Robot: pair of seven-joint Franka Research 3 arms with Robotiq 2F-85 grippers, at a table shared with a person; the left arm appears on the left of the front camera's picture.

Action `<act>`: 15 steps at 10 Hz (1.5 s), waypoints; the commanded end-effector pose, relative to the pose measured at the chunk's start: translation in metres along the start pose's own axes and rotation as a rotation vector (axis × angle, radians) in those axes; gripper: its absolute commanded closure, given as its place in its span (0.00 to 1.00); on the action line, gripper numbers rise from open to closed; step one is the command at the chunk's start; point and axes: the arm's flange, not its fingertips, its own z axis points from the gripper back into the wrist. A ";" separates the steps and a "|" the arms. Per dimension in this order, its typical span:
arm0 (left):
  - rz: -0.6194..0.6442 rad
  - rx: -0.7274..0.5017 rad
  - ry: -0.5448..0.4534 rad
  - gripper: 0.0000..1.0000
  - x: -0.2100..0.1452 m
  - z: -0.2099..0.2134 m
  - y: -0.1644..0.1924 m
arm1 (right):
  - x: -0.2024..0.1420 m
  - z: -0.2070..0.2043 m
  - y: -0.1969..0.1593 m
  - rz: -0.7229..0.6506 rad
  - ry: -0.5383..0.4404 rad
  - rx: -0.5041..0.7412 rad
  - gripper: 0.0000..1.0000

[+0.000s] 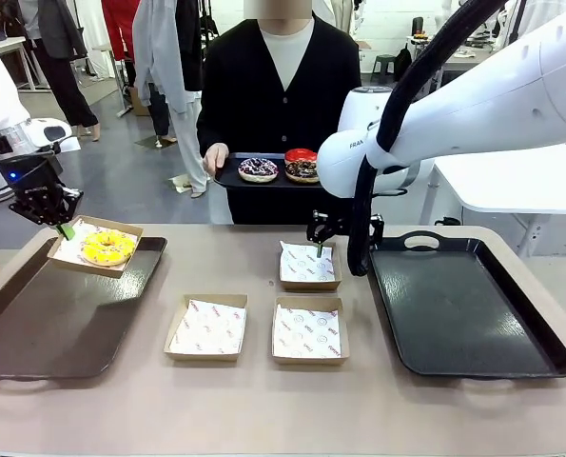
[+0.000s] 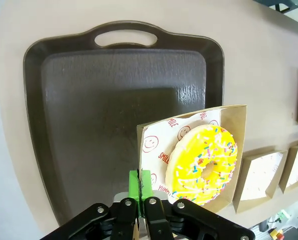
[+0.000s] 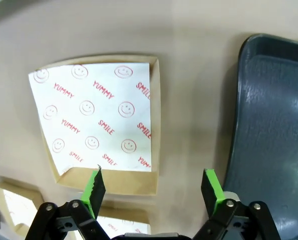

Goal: Individually package the donuts and arrange them on the tray.
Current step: Place the picked Paper togo box on the Handle tray while simultaneously picking up another Paper togo box from the table with the other hand.

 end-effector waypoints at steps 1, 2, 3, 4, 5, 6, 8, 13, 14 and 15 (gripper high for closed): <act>-0.019 -0.024 -0.034 0.99 -0.001 -0.008 0.004 | 0.003 -0.008 0.003 -0.032 -0.039 0.005 0.00; -0.022 -0.025 -0.035 0.99 0.002 -0.011 0.004 | 0.005 -0.013 0.001 -0.033 -0.045 0.007 0.00; -0.026 -0.023 -0.036 0.99 0.004 -0.014 0.003 | 0.006 -0.020 0.001 -0.033 -0.055 0.007 0.00; -0.027 -0.017 -0.034 0.99 0.007 -0.017 0.002 | 0.009 -0.026 0.002 -0.034 -0.050 0.002 0.00; -0.030 -0.011 -0.031 0.99 0.010 -0.023 0.002 | 0.011 -0.032 0.003 -0.031 -0.044 0.000 0.00; -0.032 -0.006 -0.021 0.99 0.013 -0.029 0.001 | 0.013 -0.037 0.003 -0.030 -0.036 -0.001 0.00; -0.035 -0.002 -0.008 0.99 0.022 -0.040 0.000 | 0.017 -0.043 0.004 -0.028 -0.028 0.000 0.00; -0.041 0.074 -0.017 0.99 0.030 -0.050 -0.011 | 0.017 -0.045 0.005 -0.022 -0.029 0.006 0.00; -0.046 0.087 -0.022 0.99 0.031 -0.052 -0.014 | 0.019 -0.045 0.003 -0.023 -0.035 0.002 0.00; -0.052 0.098 -0.026 0.99 0.032 -0.053 -0.015 | 0.021 -0.045 0.003 -0.022 -0.041 -0.002 0.00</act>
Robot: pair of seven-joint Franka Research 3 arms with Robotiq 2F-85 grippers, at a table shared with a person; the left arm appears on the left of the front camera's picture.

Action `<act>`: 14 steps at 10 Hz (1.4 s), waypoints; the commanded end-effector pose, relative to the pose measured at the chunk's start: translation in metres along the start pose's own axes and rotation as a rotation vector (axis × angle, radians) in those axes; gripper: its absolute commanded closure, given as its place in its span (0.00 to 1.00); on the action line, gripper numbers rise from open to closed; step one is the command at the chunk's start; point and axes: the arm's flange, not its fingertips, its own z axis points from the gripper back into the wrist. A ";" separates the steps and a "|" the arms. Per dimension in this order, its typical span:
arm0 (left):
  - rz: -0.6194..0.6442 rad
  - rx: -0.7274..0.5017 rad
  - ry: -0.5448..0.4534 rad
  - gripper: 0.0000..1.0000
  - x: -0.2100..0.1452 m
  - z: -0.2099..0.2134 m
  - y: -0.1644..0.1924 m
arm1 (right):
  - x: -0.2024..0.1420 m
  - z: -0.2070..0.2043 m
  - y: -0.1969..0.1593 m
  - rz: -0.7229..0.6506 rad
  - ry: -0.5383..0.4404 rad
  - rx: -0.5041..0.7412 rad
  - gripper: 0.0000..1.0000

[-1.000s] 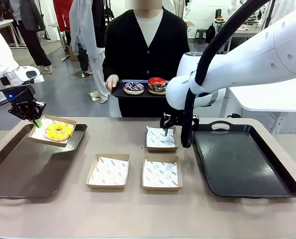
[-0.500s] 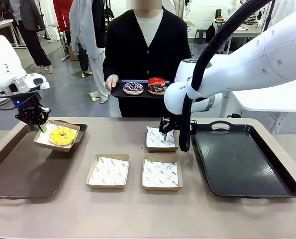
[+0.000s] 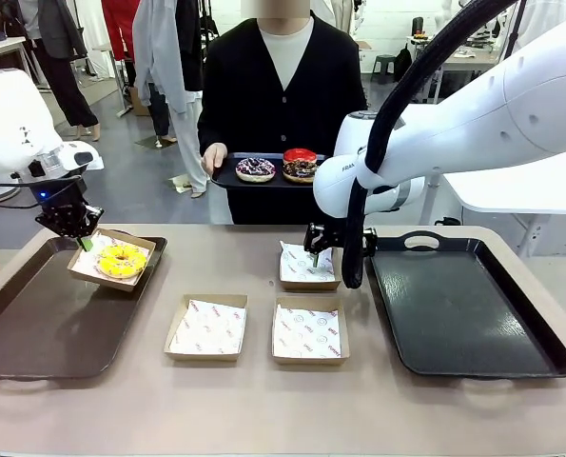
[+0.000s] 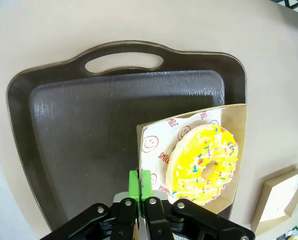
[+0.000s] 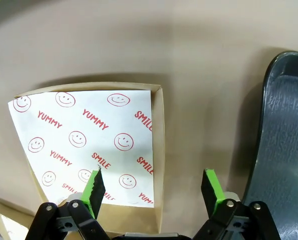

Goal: Individually package the donuts and arrange them on the tray.
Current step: Place the picked Paper togo box on the Handle tray while simultaneously picking up another Paper togo box from the table with the other hand.

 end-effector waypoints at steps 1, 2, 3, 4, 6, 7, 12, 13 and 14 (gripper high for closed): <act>0.012 0.040 -0.017 0.99 0.004 -0.001 -0.006 | 0.008 -0.004 0.003 -0.003 -0.039 -0.018 0.00; 0.011 0.046 -0.017 0.99 0.005 -0.002 -0.007 | 0.010 -0.005 0.003 0.000 -0.042 -0.025 0.00; 0.011 0.051 -0.018 0.99 0.005 -0.003 -0.007 | 0.010 -0.006 0.003 0.006 -0.040 -0.024 0.00; 0.011 0.056 -0.019 0.99 0.006 -0.004 -0.007 | 0.011 -0.006 0.003 0.008 -0.037 -0.024 0.00; 0.014 0.068 -0.026 0.99 0.007 -0.007 -0.009 | 0.011 -0.007 0.004 0.011 -0.034 -0.027 0.00; 0.016 0.075 -0.025 0.99 0.008 -0.009 -0.011 | 0.011 -0.007 0.004 0.012 -0.030 -0.026 0.00; 0.036 0.093 -0.030 0.99 0.016 -0.016 -0.021 | 0.010 -0.007 0.004 0.013 -0.026 -0.034 0.00; 0.032 0.094 -0.034 0.99 0.016 -0.017 -0.021 | 0.010 -0.007 0.003 0.023 -0.035 -0.034 0.31; 0.030 0.089 -0.040 0.80 0.017 -0.017 -0.021 | 0.010 -0.007 0.003 0.025 -0.029 -0.039 0.57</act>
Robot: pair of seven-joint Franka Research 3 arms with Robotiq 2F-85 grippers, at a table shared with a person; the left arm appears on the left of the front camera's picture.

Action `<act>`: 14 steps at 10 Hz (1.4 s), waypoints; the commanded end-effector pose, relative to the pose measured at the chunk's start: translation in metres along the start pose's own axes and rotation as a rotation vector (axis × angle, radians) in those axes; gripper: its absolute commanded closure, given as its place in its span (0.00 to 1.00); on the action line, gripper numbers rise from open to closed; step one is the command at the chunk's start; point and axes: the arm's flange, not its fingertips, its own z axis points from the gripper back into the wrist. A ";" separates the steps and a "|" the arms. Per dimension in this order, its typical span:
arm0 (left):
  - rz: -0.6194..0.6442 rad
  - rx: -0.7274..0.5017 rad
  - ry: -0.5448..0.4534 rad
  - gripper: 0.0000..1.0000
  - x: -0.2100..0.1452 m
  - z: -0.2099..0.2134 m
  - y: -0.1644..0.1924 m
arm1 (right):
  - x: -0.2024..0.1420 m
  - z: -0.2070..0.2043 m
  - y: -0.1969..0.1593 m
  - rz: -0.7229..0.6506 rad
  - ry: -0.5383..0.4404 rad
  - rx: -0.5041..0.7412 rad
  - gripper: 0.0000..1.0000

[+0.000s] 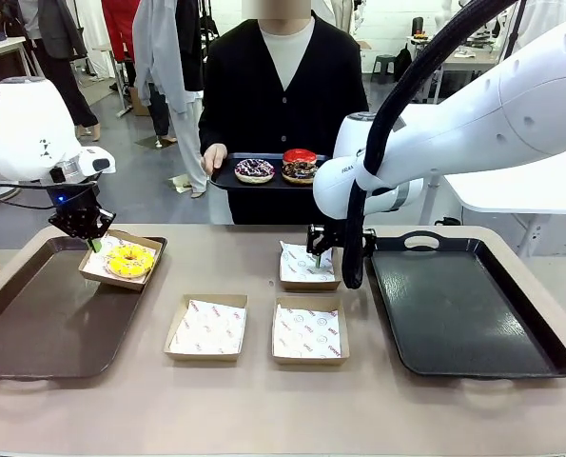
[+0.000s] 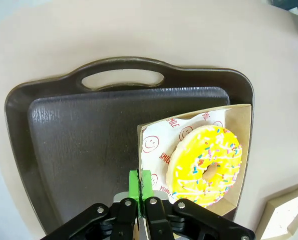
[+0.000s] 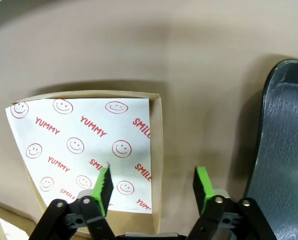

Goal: Individually package the donuts and arrange them on the tray.
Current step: Place the picked Paper togo box on the Handle tray while simultaneously picking up another Paper togo box from the table with the other hand.

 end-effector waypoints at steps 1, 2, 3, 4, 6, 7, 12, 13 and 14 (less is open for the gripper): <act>0.005 0.024 -0.018 0.44 0.004 -0.001 -0.003 | 0.006 -0.004 0.002 0.017 -0.020 -0.029 0.89; 0.002 0.019 -0.018 0.24 0.004 -0.001 -0.004 | 0.005 -0.004 0.003 0.015 -0.021 -0.029 1.00; -0.002 0.015 -0.019 0.00 0.003 0.000 -0.004 | 0.004 -0.003 0.003 0.017 -0.025 -0.027 1.00; -0.003 0.011 -0.017 0.00 0.002 0.000 -0.004 | 0.002 -0.001 0.002 0.021 -0.027 -0.021 1.00; -0.003 -0.001 -0.022 0.12 0.000 0.005 -0.003 | 0.001 0.001 0.002 0.025 -0.031 -0.019 1.00; -0.001 -0.006 -0.021 0.04 0.000 0.005 -0.002 | 0.000 0.000 0.002 0.025 -0.031 -0.022 1.00; -0.004 -0.033 -0.023 0.00 -0.003 0.014 -0.001 | -0.003 0.005 0.002 0.013 -0.036 -0.041 1.00; -0.006 -0.041 -0.026 0.00 -0.004 0.018 -0.001 | -0.004 0.005 0.002 0.002 -0.027 -0.046 1.00; -0.002 -0.066 -0.013 0.00 -0.006 0.022 0.000 | -0.004 0.007 0.001 0.002 -0.025 -0.039 1.00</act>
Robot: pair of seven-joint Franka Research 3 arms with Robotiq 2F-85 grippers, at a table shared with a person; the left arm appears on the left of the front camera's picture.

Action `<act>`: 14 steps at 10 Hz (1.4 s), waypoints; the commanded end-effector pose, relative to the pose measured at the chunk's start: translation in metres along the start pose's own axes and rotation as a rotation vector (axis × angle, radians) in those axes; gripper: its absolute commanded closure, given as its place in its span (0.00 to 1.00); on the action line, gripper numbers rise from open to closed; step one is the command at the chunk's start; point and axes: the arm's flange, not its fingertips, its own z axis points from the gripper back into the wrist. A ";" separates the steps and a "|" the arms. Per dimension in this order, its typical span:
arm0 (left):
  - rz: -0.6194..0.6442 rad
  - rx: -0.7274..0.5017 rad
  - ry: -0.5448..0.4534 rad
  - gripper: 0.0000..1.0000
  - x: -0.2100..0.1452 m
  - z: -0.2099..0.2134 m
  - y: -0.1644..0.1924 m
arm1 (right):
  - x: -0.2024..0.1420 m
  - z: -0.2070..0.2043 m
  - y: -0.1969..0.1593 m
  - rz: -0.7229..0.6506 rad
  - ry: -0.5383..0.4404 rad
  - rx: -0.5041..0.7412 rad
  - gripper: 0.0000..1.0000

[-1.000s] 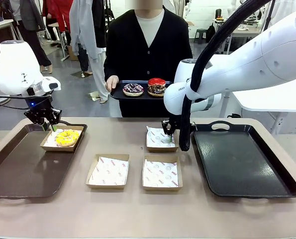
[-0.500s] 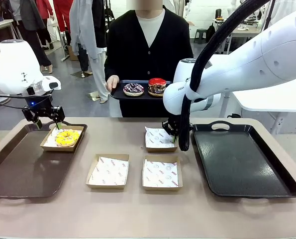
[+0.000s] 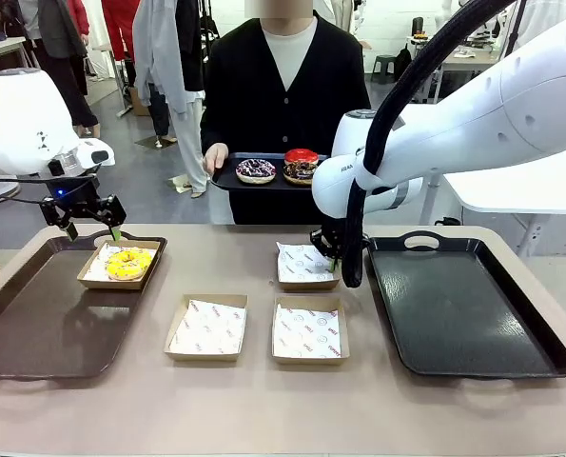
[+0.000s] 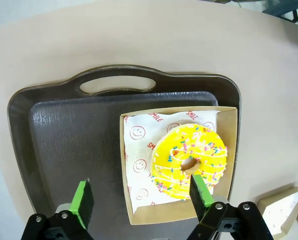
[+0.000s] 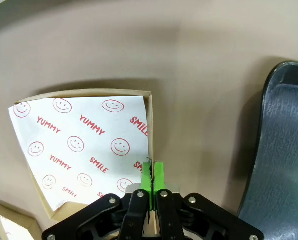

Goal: Individually package the donuts and arrange them on the tray.
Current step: Place the picked Paper togo box on the Handle tray while simultaneously picking up another Paper togo box from the table with the other hand.

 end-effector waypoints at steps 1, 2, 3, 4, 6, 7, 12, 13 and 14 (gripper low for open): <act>0.002 -0.112 0.060 0.00 -0.014 0.018 0.005 | -0.006 0.010 -0.001 -0.002 -0.009 -0.028 1.00; 0.020 -0.226 0.100 0.00 -0.029 0.038 0.012 | -0.011 0.026 0.001 0.009 -0.020 -0.029 1.00; 0.025 -0.335 0.111 0.00 -0.049 0.063 0.025 | -0.016 0.045 0.001 0.017 -0.030 -0.040 1.00; 0.045 -0.455 0.124 0.00 -0.074 0.091 0.046 | -0.022 0.069 0.002 0.027 -0.044 -0.036 1.00; 0.060 -0.666 0.123 0.00 -0.115 0.119 0.090 | -0.025 0.102 0.002 0.040 -0.044 -0.026 1.00; 0.067 -0.744 0.114 0.00 -0.133 0.126 0.113 | -0.026 0.115 0.004 0.036 -0.027 -0.024 1.00; 0.095 -1.022 0.145 0.00 -0.180 0.109 0.199 | -0.016 0.157 0.022 0.007 0.051 -0.100 1.00; 0.107 -1.061 0.124 0.00 -0.180 0.101 0.211 | -0.012 0.159 0.024 0.002 0.052 -0.103 1.00; 0.088 -1.100 0.081 0.00 -0.175 0.090 0.219 | -0.009 0.158 0.027 0.001 0.060 -0.103 1.00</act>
